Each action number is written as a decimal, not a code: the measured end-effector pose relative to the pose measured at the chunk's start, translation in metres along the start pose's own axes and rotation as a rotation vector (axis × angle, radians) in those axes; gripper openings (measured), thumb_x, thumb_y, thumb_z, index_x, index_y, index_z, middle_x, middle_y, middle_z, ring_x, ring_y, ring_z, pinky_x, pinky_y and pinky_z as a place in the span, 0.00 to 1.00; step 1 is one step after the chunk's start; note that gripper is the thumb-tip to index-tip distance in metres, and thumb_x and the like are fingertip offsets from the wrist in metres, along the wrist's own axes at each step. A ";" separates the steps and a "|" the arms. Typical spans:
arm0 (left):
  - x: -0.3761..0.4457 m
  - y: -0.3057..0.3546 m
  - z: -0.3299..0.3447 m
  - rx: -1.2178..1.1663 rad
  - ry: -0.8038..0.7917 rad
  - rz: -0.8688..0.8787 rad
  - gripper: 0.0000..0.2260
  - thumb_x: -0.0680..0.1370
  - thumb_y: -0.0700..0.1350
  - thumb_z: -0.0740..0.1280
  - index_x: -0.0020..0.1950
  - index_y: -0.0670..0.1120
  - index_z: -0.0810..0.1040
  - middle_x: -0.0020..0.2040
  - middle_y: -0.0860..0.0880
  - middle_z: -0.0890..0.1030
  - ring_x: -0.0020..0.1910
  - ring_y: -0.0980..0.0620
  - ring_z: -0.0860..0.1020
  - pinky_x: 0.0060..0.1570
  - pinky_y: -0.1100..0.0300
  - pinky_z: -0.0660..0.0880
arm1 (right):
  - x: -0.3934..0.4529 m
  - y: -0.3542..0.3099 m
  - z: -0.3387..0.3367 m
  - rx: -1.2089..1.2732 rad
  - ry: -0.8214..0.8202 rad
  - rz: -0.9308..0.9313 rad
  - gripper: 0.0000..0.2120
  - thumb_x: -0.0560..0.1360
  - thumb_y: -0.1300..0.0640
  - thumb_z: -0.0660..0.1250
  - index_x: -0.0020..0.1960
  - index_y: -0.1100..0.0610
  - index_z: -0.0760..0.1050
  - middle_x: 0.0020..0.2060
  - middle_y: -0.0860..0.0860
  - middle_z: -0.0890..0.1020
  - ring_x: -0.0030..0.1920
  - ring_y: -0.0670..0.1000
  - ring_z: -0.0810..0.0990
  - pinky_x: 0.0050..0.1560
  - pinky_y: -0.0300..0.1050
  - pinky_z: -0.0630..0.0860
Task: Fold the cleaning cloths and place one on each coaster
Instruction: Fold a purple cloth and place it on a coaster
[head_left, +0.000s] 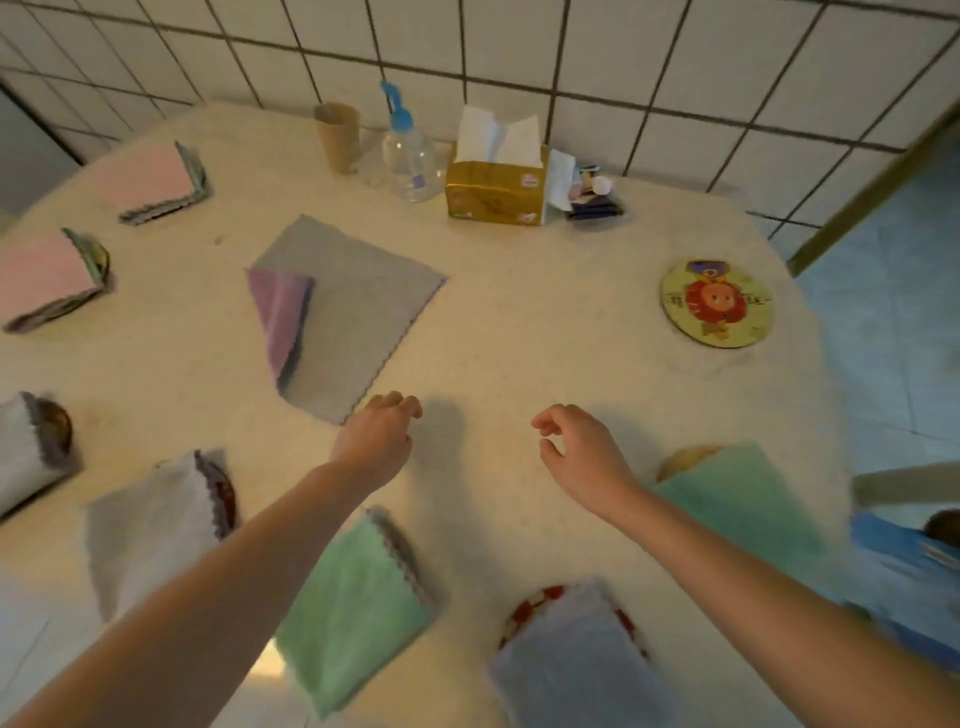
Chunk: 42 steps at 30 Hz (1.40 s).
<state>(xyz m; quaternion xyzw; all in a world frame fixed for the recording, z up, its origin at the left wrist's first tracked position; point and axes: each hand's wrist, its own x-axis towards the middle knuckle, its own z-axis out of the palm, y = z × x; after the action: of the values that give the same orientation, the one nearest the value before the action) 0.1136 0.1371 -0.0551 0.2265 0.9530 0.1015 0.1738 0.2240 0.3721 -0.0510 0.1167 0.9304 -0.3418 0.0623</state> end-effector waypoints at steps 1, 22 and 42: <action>0.003 -0.018 -0.007 0.041 -0.017 0.048 0.18 0.74 0.36 0.60 0.63 0.47 0.74 0.60 0.47 0.75 0.62 0.45 0.72 0.56 0.51 0.72 | 0.004 -0.018 0.015 -0.005 -0.032 -0.010 0.11 0.74 0.63 0.63 0.55 0.55 0.75 0.51 0.51 0.78 0.53 0.50 0.77 0.56 0.47 0.74; 0.037 -0.217 -0.071 0.646 0.124 0.274 0.14 0.64 0.37 0.72 0.48 0.45 0.80 0.45 0.45 0.79 0.47 0.42 0.74 0.41 0.51 0.63 | 0.084 -0.188 0.162 -0.771 -0.164 -0.448 0.23 0.51 0.64 0.77 0.44 0.59 0.75 0.40 0.55 0.78 0.40 0.55 0.78 0.31 0.45 0.73; 0.012 -0.164 -0.043 0.248 0.377 0.256 0.09 0.73 0.45 0.56 0.46 0.44 0.73 0.42 0.44 0.82 0.45 0.43 0.81 0.56 0.51 0.72 | 0.069 -0.107 0.035 0.122 -0.027 -0.202 0.07 0.82 0.55 0.52 0.57 0.49 0.66 0.61 0.51 0.78 0.56 0.50 0.79 0.50 0.57 0.78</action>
<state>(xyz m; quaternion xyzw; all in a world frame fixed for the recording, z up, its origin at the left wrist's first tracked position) 0.0229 -0.0060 -0.0635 0.3422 0.9372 0.0453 -0.0502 0.1311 0.2828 -0.0247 0.0215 0.9140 -0.4038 0.0327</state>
